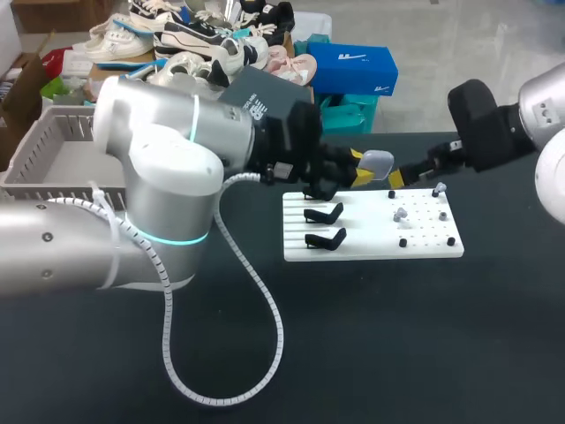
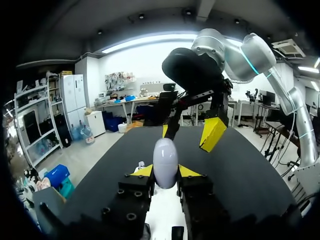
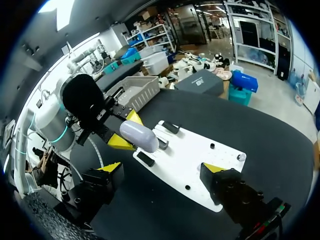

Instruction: Pick up each earbud case from the left stands, insert the matching earbuds, close the lid, and place the case in the box.

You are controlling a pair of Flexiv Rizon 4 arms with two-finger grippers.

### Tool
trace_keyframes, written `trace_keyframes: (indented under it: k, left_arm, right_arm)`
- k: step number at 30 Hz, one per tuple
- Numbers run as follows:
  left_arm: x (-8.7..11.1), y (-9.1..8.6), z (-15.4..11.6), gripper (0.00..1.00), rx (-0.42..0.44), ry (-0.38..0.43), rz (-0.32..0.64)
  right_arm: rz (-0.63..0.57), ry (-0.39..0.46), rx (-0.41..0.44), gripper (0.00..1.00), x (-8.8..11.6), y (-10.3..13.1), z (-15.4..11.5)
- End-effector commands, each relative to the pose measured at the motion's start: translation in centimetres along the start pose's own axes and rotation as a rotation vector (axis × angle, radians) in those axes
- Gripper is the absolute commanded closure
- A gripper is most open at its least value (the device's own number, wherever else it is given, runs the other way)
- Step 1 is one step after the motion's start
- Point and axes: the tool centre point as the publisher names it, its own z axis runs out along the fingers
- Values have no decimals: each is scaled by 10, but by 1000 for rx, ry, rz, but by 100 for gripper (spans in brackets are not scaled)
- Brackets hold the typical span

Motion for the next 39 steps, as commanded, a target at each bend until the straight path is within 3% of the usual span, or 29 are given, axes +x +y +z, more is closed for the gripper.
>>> trace_keyframes:
  k: [1,39]
  left_arm:
    - [2,-6,-3,100,-1,-2,5]
    - [2,-18,10,100,37,9,38]
  right_arm:
    - [-3,1,-28,0,-3,-4,3]
    - [-10,-17,-48,0,-7,-6,9]
